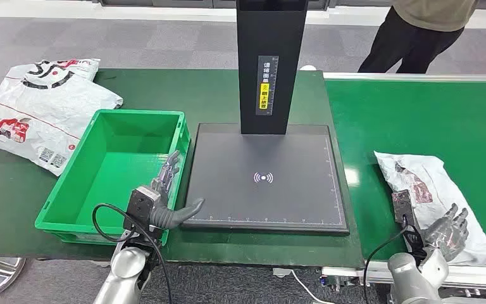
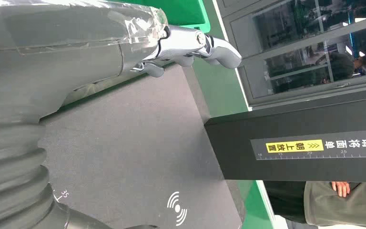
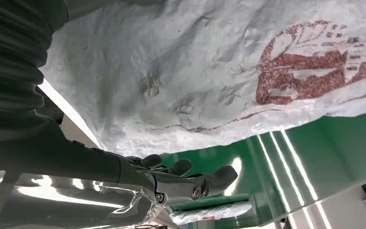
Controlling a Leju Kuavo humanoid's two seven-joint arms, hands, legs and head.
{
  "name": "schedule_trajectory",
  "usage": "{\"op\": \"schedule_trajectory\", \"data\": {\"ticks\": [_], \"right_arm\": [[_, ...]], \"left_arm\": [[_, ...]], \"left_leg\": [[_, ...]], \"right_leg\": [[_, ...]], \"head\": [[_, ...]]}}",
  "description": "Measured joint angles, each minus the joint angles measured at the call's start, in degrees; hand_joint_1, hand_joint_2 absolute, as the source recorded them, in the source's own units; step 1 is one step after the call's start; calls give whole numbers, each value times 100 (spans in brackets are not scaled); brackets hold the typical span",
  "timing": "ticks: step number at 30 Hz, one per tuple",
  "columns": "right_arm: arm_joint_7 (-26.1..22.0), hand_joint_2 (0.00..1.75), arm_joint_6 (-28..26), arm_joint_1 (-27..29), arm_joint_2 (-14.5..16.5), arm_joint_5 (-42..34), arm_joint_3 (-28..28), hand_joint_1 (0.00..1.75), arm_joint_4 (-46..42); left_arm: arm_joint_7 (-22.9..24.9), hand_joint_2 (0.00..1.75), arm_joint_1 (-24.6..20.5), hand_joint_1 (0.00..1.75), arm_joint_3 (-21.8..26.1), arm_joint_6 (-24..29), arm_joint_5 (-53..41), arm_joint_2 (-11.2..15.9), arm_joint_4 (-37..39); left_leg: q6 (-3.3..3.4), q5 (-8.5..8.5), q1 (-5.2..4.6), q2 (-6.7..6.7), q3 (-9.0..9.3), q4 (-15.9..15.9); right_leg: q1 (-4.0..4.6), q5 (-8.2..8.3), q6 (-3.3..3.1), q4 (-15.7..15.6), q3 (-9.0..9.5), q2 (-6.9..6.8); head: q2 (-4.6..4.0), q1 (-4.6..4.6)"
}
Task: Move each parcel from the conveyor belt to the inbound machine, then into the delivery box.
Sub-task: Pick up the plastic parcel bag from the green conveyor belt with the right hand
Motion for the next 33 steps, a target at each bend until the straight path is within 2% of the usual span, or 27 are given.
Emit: {"op": "schedule_trajectory", "data": {"ticks": [19,23,33], "right_arm": [[-1,175,-3,-10,89,-118,47,3,496],[-17,175,18,-57,94,-158,47,175,689],[136,175,404,-494,-4,-212,47,175,1220]], "left_arm": [[1,175,-17,0,-2,0,27,-11,31],[-45,175,-46,0,-2,43,30,-22,78],[-226,175,-95,0,-2,211,95,-35,278]], "left_leg": [[0,0,0,0,0,0],[0,0,0,0,1,0],[2,0,1,10,12,7]], "right_leg": [[0,0,0,-1,0,-1],[0,0,0,-1,1,-1],[1,6,9,-5,12,13]], "head": [[-1,0],[-2,0],[-2,0]]}}
